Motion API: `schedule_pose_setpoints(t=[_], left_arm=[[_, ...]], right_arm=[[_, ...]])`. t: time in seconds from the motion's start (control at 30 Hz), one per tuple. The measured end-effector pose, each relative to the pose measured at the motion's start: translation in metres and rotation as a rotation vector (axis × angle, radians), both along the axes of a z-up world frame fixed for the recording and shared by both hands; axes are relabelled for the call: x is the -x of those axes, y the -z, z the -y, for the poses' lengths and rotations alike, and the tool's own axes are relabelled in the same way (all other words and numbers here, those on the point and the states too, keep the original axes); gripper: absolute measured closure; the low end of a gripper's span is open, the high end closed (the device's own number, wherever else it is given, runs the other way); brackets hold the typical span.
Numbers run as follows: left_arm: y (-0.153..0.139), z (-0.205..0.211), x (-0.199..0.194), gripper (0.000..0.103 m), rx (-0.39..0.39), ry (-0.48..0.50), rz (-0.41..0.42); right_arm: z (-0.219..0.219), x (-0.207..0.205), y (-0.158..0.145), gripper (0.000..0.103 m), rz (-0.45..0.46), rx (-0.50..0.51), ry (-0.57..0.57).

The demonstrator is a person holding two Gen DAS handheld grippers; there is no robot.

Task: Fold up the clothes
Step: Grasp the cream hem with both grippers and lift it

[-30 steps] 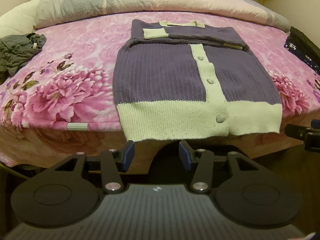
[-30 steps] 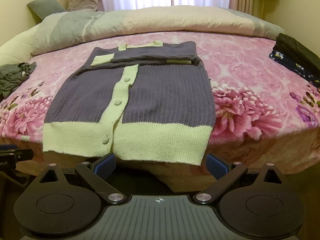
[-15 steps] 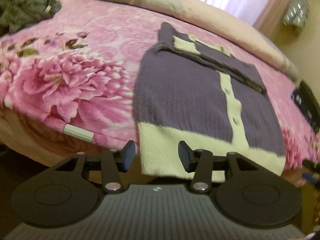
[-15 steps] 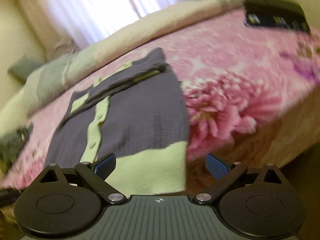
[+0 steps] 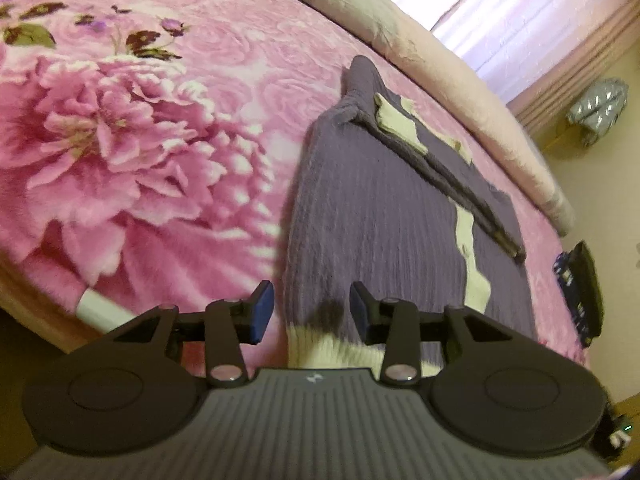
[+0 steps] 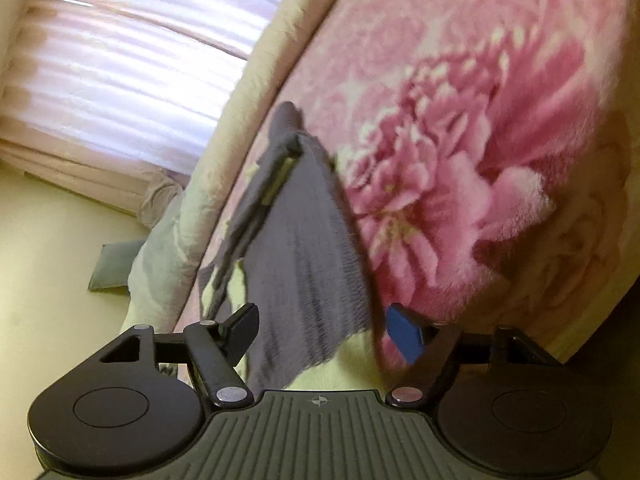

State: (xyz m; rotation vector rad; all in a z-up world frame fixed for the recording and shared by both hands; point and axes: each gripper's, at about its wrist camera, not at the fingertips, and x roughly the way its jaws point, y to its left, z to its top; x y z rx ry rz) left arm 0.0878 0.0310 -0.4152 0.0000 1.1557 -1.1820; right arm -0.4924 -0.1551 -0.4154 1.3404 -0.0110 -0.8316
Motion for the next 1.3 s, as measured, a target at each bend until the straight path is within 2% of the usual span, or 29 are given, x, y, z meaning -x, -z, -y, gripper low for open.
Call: schedule_pose_setpoints(t=[0.13, 0.37, 0.47, 0.53, 0.63, 0.73, 0.87, 1.0, 1.03, 1.07, 1.1, 1.13, 1.17, 1.2, 1.3], left_arm=[[0.011, 0.009, -0.018, 0.068, 0.028, -0.005, -0.046], [0.031, 0.026, -0.041, 0.068, 0.107, 0.022, -0.209], [0.04, 0.03, -0.038, 0.068, 0.135, 0.07, -0.292], [0.044, 0.028, -0.035, 0.069, 0.146, 0.095, -0.31], [0.048, 0.018, -0.033, 0.077, 0.142, 0.13, -0.343], [0.056, 0.003, -0.031, 0.08, 0.149, 0.147, -0.4], [0.062, -0.004, -0.032, 0.084, 0.169, 0.132, -0.44], [0.062, 0.012, -0.033, 0.084, 0.16, 0.138, -0.447], [0.062, 0.015, -0.033, 0.084, 0.159, 0.141, -0.445], [0.062, 0.015, -0.032, 0.085, 0.158, 0.142, -0.439], [0.062, 0.015, -0.03, 0.085, 0.157, 0.142, -0.431], [0.062, 0.015, -0.028, 0.086, 0.155, 0.143, -0.423], [0.062, 0.014, -0.026, 0.088, 0.153, 0.141, -0.416], [0.062, 0.013, -0.024, 0.092, 0.149, 0.137, -0.411], [0.056, 0.01, -0.02, 0.095, 0.157, 0.131, -0.379]], right_arm=[[0.012, 0.005, 0.009, 0.028, 0.044, 0.003, -0.029], [0.024, 0.005, 0.014, 0.029, 0.059, 0.006, -0.119], [0.024, 0.008, 0.015, 0.029, 0.074, 0.009, -0.136], [0.023, 0.008, 0.016, 0.029, 0.083, 0.005, -0.154], [0.018, -0.001, 0.02, 0.034, 0.095, -0.011, -0.219], [0.014, -0.011, 0.026, 0.034, 0.119, -0.012, -0.273], [0.016, -0.016, 0.034, 0.035, 0.182, -0.019, -0.265], [0.024, -0.021, 0.033, 0.036, 0.168, -0.029, -0.267], [0.024, -0.021, 0.033, 0.038, 0.162, -0.034, -0.267], [0.024, -0.02, 0.032, 0.05, 0.148, -0.044, -0.263], [0.023, -0.019, 0.032, 0.066, 0.126, -0.06, -0.258], [0.021, -0.016, 0.032, 0.074, 0.11, -0.077, -0.252], [0.02, -0.015, 0.035, 0.086, 0.1, -0.094, -0.245], [0.018, -0.014, 0.036, 0.088, 0.094, -0.105, -0.239], [0.015, -0.016, 0.031, 0.095, 0.064, -0.092, -0.237]])
